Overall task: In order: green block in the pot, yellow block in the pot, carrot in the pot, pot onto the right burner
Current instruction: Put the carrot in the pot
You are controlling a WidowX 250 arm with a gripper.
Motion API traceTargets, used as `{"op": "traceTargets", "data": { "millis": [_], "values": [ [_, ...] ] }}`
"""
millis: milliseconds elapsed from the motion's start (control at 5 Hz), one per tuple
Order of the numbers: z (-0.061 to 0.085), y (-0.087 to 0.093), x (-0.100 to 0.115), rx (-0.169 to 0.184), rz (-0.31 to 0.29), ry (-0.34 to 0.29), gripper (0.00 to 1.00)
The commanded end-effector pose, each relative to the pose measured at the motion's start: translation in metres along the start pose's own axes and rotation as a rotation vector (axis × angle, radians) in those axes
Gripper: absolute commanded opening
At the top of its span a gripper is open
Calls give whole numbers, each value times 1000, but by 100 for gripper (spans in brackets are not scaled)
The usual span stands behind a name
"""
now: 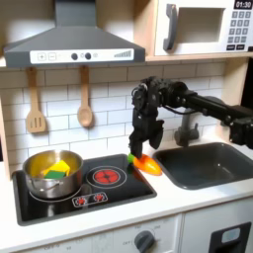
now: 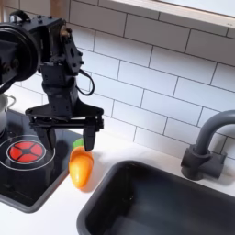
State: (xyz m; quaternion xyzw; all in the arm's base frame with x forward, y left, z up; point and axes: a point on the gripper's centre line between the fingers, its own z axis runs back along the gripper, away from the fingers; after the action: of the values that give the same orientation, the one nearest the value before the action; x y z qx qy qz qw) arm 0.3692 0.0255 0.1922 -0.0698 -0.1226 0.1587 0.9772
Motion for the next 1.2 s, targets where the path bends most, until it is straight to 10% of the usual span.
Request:
{"op": "traceTargets", "data": {
  "millis": [0, 1000],
  "values": [
    [-10, -3, -1, 36, 3, 49, 100],
    [-49, -4, -2, 83, 3, 149, 100]
  ]
}}
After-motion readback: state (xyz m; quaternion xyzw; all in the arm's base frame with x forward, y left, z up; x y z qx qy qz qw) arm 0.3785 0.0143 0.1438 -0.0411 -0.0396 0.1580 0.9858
